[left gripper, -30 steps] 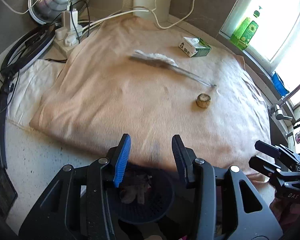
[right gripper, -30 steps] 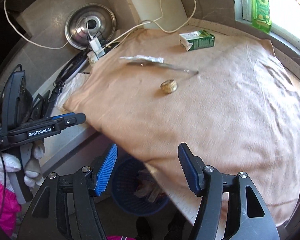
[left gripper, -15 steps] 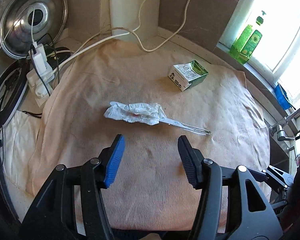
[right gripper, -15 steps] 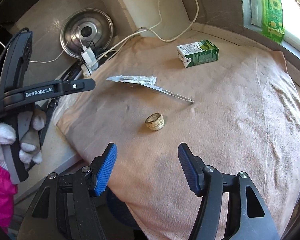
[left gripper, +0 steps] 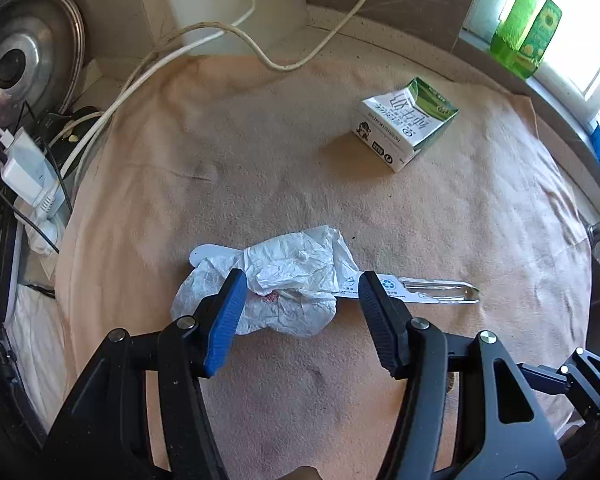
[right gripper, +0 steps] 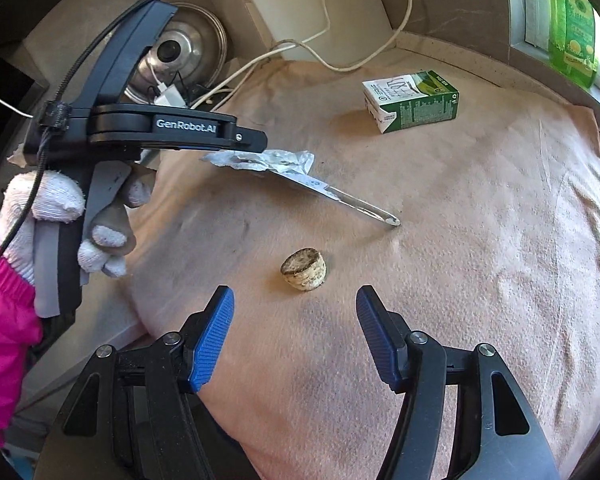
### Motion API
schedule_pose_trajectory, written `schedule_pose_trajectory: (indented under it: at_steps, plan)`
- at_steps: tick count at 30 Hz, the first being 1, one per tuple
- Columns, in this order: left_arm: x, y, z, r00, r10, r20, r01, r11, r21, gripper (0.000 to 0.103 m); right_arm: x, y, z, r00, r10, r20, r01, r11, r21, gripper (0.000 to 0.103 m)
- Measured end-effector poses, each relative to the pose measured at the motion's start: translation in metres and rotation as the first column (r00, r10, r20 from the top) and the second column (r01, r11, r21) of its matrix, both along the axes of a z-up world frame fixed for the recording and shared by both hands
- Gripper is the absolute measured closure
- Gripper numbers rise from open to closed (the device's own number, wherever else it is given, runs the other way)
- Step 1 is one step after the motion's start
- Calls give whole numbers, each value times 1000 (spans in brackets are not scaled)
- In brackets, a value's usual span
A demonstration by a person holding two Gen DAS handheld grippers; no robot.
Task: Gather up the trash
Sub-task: 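Grasp the white tissue with the left tool while the right tool grasps the brown cap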
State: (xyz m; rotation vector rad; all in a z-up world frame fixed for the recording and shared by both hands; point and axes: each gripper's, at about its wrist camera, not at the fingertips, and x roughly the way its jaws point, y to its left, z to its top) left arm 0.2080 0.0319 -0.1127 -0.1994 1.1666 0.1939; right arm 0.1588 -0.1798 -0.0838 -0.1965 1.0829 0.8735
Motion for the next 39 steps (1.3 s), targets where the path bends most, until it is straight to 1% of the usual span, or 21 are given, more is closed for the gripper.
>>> schedule_pose_trajectory:
  at_steps: [4, 9, 13, 16, 18, 20, 21, 23, 25, 27, 30, 31, 32, 33, 34, 39]
  plan:
    - [7, 2, -16, 999, -3, -38, 4, 1000, 13, 43, 4, 7, -5, 1000, 4, -9, -4, 1000, -5, 40]
    - [11, 6, -27, 998, -10, -58, 11, 1000, 13, 43, 11, 16, -10, 1000, 7, -14, -7, 1000, -13, 40]
    - [10, 9, -31, 999, -10, -46, 11, 1000, 6, 43, 13, 24, -16, 1000, 19, -18, -19, 1000, -24, 40]
    - [10, 10, -32, 999, -7, -34, 7, 1000, -1, 43, 12, 31, -21, 999, 35, -6, -35, 998, -42, 40]
    - [7, 12, -32, 1000, -7, -25, 7, 1000, 3, 49, 11, 35, -24, 999, 46, 8, -45, 997, -61, 40]
    - [4, 16, -31, 1000, 0, -14, 0, 1000, 6, 62, 10, 38, -27, 998, 57, 15, -56, 996, -70, 40]
    - [2, 19, -30, 1000, 6, -10, -6, 1000, 2, 65, 9, 39, -28, 998, 63, 20, -62, 995, -76, 40]
    - [1, 25, -29, 1000, 22, -4, -22, 1000, -10, 81, 8, 43, -31, 996, 75, 38, -71, 993, -90, 40]
    - [1, 30, -29, 999, 33, 3, -33, 999, -18, 89, 6, 45, -33, 995, 87, 52, -81, 991, -103, 40]
    - [0, 33, -30, 999, 38, 14, -38, 999, -28, 92, 4, 48, -37, 993, 102, 55, -95, 989, -117, 40]
    - [-1, 34, -28, 999, 44, 28, -43, 998, -39, 94, -1, 50, -40, 989, 118, 87, -105, 985, -139, 41]
    - [-2, 33, -27, 998, 47, 31, -45, 998, -41, 95, -3, 50, -40, 988, 121, 98, -106, 984, -146, 49]
    - [-2, 33, -27, 998, 49, 35, -47, 998, -45, 95, -4, 51, -41, 987, 125, 103, -108, 982, -157, 63]
    - [-3, 33, -25, 998, 52, 38, -51, 998, -46, 95, -4, 52, -42, 986, 123, 110, -104, 980, -170, 70]
    - [-5, 34, -23, 997, 58, 44, -56, 997, -47, 95, -4, 50, -42, 987, 121, 109, -102, 981, -166, 72]
    - [-14, 39, -10, 993, 86, 76, -82, 995, -52, 96, 0, 43, -38, 991, 100, 92, -88, 988, -128, 72]
